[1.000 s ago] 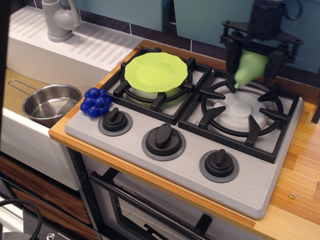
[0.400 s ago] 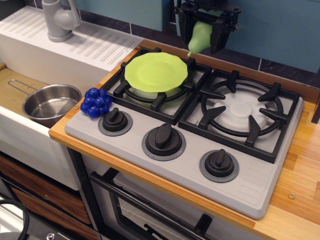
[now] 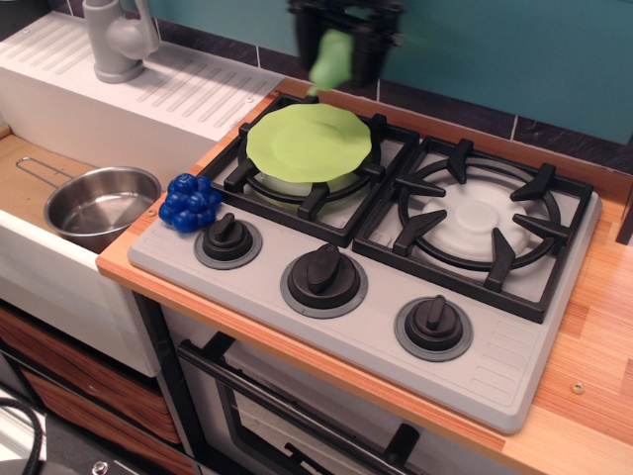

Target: Put pear on plate and blueberry in pot or pan in sink

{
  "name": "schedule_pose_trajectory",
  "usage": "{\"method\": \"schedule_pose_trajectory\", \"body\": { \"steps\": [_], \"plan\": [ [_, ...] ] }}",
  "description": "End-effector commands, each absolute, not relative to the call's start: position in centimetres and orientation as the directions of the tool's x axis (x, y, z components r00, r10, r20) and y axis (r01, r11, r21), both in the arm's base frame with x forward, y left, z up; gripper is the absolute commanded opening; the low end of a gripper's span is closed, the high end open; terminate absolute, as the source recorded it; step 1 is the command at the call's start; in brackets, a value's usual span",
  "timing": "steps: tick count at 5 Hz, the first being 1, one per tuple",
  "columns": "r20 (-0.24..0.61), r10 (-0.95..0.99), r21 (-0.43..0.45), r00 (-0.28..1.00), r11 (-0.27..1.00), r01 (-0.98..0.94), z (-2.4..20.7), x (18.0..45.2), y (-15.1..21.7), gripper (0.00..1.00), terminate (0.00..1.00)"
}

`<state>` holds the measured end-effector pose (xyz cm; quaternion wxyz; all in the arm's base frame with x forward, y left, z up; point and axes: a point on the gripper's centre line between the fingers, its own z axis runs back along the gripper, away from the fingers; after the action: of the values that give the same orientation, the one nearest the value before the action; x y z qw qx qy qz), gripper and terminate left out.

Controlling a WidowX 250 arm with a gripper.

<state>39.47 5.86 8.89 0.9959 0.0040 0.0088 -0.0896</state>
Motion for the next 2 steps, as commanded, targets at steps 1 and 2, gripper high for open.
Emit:
{"method": "schedule_pose_trajectory", "body": {
  "steps": [1,2],
  "plan": [
    [0.041,-0.206,0.034,0.978,0.978,0.205,10.73,39.5,8.0,0.0,0.0],
    [0.037,-0.2,0.023,0.979,0.98,0.199,10.25,39.24,8.24,0.0,0.0]
  ]
}}
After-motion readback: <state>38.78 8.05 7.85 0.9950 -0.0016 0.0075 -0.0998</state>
